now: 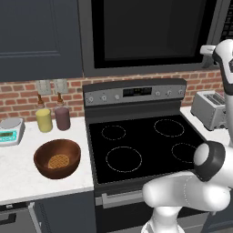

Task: Open the microwave, place the bowl with waffle inside the microwave, then close the microwave door and turn it on.

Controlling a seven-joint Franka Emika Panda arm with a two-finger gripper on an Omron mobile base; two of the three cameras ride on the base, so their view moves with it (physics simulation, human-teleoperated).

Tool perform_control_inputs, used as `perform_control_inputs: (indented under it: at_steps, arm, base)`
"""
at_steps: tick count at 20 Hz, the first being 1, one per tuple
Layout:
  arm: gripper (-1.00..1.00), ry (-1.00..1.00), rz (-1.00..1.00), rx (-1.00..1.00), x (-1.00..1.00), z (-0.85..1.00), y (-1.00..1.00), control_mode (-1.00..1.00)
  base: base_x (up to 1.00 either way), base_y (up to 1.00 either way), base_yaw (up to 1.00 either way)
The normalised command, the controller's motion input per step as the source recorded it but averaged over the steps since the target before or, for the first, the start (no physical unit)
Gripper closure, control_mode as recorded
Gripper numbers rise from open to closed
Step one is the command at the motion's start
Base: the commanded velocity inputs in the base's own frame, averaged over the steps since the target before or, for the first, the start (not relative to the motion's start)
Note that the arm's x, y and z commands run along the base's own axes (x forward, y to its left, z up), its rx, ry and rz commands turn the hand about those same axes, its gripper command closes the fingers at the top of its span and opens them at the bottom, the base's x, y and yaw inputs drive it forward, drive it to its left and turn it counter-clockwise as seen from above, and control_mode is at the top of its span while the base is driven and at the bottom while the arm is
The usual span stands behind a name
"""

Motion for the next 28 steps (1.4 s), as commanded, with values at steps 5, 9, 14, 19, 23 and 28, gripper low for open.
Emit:
perform_control_inputs:
  at_steps: [5, 9, 14, 19, 23, 28]
  arm:
    - [1.00, 0.00, 0.10, -0.01, 0.97, -0.34, 1.00, -1.00]
    - [1.00, 0.00, 0.22, 0.00, 0.44, -0.09, 1.00, -1.00]
    - [1.00, 0.00, 0.23, -0.07, 0.00, -0.07, 1.00, -1.00]
    - [1.00, 0.02, 0.16, -0.20, -0.33, 0.00, 1.00, -1.00]
    - [1.00, 0.13, 0.12, -0.29, -0.47, 0.04, 1.00, -1.00]
    - [1.00, 0.32, 0.30, -0.38, -0.52, 0.47, 1.00, -1.00]
  base:
    - [0.00, 0.00, 0.00]
    - [0.00, 0.00, 0.00]
    - [0.00, 0.00, 0.00]
    - [0.00, 0.00, 0.00]
    - [0.00, 0.00, 0.00]
    - [0.00, 0.00, 0.00]
